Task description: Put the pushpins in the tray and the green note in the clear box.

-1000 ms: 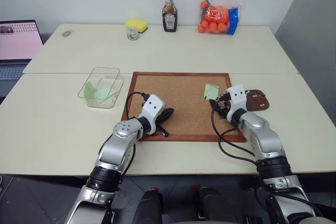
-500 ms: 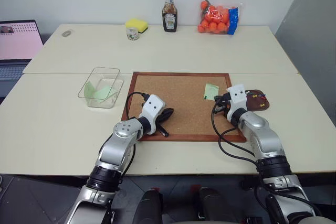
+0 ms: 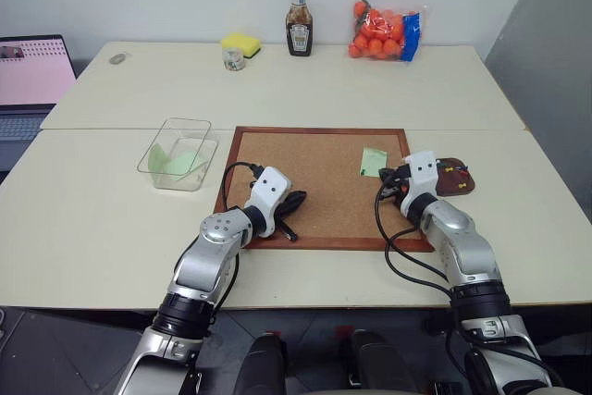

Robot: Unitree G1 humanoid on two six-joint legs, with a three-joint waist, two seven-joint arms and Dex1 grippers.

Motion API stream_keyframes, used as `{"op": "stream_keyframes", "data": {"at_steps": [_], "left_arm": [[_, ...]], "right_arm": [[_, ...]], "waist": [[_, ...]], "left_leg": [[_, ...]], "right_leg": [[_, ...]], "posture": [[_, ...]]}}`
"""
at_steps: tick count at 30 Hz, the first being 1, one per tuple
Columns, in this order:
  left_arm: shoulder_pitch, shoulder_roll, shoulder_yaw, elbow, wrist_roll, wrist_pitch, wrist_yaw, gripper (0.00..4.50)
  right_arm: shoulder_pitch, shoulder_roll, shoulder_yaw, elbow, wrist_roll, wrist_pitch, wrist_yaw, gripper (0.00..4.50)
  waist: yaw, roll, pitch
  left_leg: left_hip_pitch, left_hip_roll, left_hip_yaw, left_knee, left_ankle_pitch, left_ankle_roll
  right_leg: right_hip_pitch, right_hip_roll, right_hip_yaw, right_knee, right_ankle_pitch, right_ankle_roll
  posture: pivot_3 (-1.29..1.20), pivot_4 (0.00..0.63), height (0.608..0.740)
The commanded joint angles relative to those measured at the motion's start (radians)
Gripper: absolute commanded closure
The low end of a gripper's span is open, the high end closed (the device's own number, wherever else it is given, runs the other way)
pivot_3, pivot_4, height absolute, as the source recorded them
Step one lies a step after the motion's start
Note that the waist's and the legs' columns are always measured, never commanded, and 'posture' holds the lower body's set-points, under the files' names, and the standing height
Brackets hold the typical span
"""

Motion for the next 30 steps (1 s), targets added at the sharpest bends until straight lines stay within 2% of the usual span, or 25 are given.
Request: {"op": "stream_keyframes", "data": {"at_steps": [1, 12, 17, 25, 30], "left_arm": [[0.009, -0.001, -0.016, 0.004, 0.007, 0.000, -0.004, 4.50], [0.012, -0.004, -0.021, -0.002, 0.007, 0.001, -0.005, 4.50], [0.016, -0.003, -0.022, -0.006, 0.006, 0.002, -0.006, 4.50], [0.014, -0.004, -0.028, -0.002, 0.008, -0.002, -0.009, 4.50], [0.010, -0.004, -0.028, 0.002, 0.009, -0.004, -0.010, 4.50]], "right_arm": [[-0.026, 0.006, -0.035, -0.079, 0.028, -0.039, -0.006, 4.46], [0.000, -0.002, -0.065, -0.144, 0.035, -0.025, -0.022, 4.46], [0.074, -0.094, -0.163, -0.221, 0.026, 0.015, -0.050, 4.46], [0.087, -0.187, -0.205, -0.137, -0.035, 0.058, -0.111, 4.46], [0.076, -0.200, -0.201, -0.096, -0.034, 0.076, -0.106, 4.46]], "waist": [[0.000, 0.000, 0.000], [0.000, 0.000, 0.000], [0.006, 0.000, 0.000], [-0.001, 0.001, -0.001], [0.000, 0.001, -0.001]], "left_leg": [[0.000, 0.000, 0.000, 0.000, 0.000, 0.000], [0.000, 0.000, 0.000, 0.000, 0.000, 0.000], [0.000, 0.000, 0.000, 0.000, 0.000, 0.000], [0.001, 0.000, 0.001, 0.000, 0.000, 0.000], [0.000, 0.000, 0.001, 0.000, 0.000, 0.000]], "right_leg": [[0.000, 0.000, 0.000, 0.000, 0.000, 0.000], [0.000, 0.000, 0.000, 0.000, 0.000, 0.000], [0.000, 0.000, 0.000, 0.000, 0.000, 0.000], [0.000, 0.000, 0.001, 0.000, 0.000, 0.001], [0.000, 0.000, 0.001, 0.000, 0.000, 0.001]], "posture": [[0.00, 0.150, 0.740], [0.00, 0.150, 0.740], [0.00, 0.150, 0.740], [0.00, 0.150, 0.740], [0.00, 0.150, 0.740]]}}
